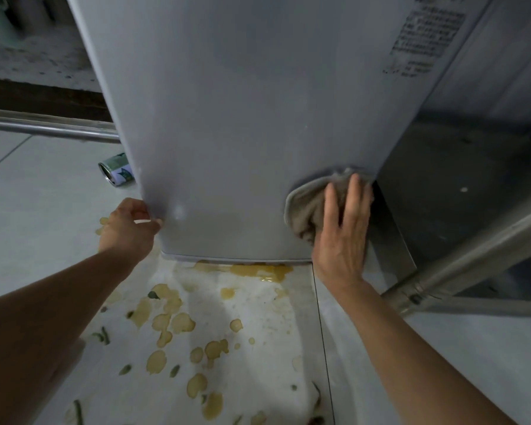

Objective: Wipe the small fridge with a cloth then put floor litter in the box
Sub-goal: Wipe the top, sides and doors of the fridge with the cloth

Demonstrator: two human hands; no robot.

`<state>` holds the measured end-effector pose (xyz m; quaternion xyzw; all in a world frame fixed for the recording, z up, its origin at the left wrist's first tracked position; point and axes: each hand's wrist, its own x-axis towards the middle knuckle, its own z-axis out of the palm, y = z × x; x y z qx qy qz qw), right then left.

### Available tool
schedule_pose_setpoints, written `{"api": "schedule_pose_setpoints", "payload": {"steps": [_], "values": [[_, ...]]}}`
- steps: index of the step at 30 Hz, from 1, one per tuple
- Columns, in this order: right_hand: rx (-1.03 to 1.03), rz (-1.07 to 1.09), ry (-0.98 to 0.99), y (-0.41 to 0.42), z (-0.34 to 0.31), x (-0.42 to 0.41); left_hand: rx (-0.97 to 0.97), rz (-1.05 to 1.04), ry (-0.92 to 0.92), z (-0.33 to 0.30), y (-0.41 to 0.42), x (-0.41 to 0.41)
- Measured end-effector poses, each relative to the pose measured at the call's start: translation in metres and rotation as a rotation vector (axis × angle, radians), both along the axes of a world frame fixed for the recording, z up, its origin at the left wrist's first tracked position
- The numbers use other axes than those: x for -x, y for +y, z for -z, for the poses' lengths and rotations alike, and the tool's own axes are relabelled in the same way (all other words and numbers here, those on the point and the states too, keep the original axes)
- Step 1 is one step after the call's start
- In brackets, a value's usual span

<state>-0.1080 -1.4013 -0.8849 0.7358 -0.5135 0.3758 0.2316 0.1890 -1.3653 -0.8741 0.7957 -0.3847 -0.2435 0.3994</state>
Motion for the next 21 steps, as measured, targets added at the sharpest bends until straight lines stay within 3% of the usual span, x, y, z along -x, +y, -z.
{"api": "schedule_pose_setpoints", "payload": {"steps": [4, 6, 12, 21], "values": [[-0.025, 0.008, -0.499, -0.005, -0.031, -0.026, 0.014, 0.022, -0.017, 0.005, 0.001, -0.006], [-0.04, 0.021, -0.649, -0.011, -0.035, -0.028, 0.045, 0.033, -0.045, 0.008, 0.002, -0.007], [-0.309, 0.083, -0.915, -0.01, 0.013, -0.018, 0.116, 0.113, -0.139, 0.016, 0.006, -0.004], [-0.744, 0.127, -0.984, -0.008, 0.075, 0.001, 0.12, 0.114, -0.177, 0.023, 0.004, -0.003]]}}
